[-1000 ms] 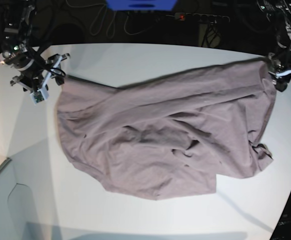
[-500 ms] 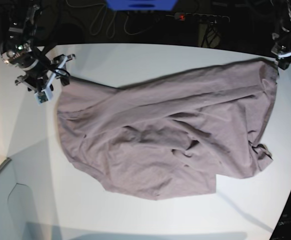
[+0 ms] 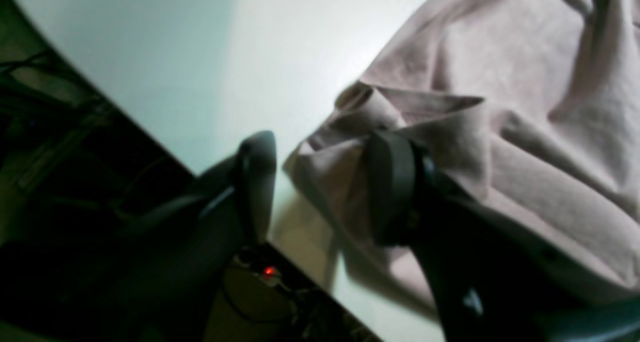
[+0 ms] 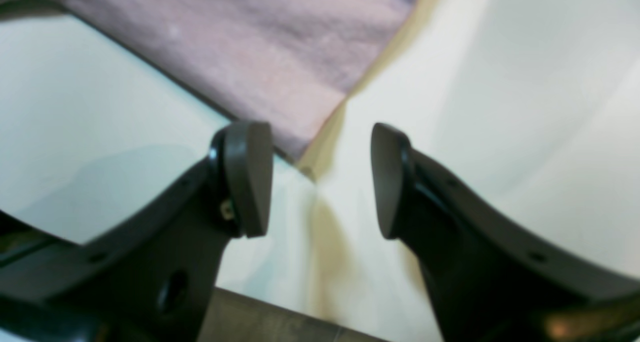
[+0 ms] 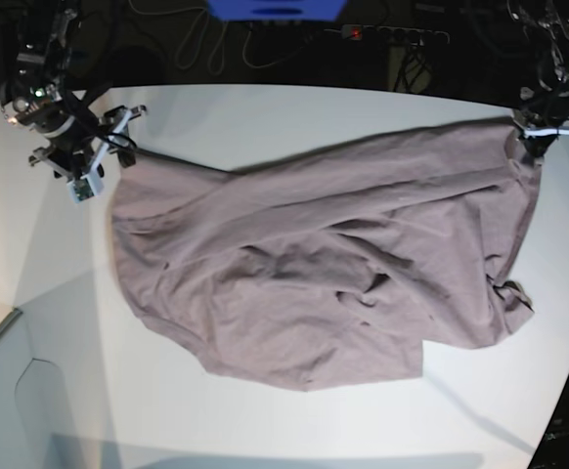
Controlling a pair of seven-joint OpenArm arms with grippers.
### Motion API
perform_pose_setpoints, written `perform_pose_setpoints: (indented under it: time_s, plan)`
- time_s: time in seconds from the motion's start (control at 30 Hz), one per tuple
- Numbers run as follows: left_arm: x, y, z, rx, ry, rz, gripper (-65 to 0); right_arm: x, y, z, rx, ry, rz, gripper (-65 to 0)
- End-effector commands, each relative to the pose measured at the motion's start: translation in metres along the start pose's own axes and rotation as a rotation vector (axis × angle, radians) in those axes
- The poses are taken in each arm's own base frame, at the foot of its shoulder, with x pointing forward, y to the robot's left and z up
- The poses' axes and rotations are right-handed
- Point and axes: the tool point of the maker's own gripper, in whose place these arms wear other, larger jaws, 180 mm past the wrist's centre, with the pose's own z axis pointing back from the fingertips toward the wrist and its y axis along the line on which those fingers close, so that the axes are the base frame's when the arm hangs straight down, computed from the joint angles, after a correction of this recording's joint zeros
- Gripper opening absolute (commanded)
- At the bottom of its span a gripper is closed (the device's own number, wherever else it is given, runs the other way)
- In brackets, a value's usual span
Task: Layout the t-shirt on the table in an organized manner, then fold the t-shirt properly
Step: 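Grasp the shirt edge with both grippers at its two ends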
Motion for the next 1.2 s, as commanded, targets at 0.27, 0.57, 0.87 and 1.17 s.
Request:
perform_pose_setpoints:
  time_s: [0.27, 0.57, 0.87, 1.17]
  plan:
    - [0.005, 0.004, 0.000, 0.002, -0.013, -0.007, -37.1, 0.014, -0.004, 0.004, -0.003, -0.047, 0.020, -33.3]
    - [-0.004, -0.011, -0.003, -0.035, 0.018, -0.049, -63.4, 0.015, -0.004, 0.004, -0.003, -0.053, 0.020, -33.3]
    - [-0.001, -0.018, 0.018, -0.062, -0.005, -0.084, -65.0, 0.026, -0.027, 0.005, -0.057, -0.080, -0.014, -32.7]
    - [0.009, -0.026, 0.062, -0.092, -0.067, -0.119, -65.0, 0.025, -0.047, -0.012, -0.072, -0.074, -0.101, -26.2]
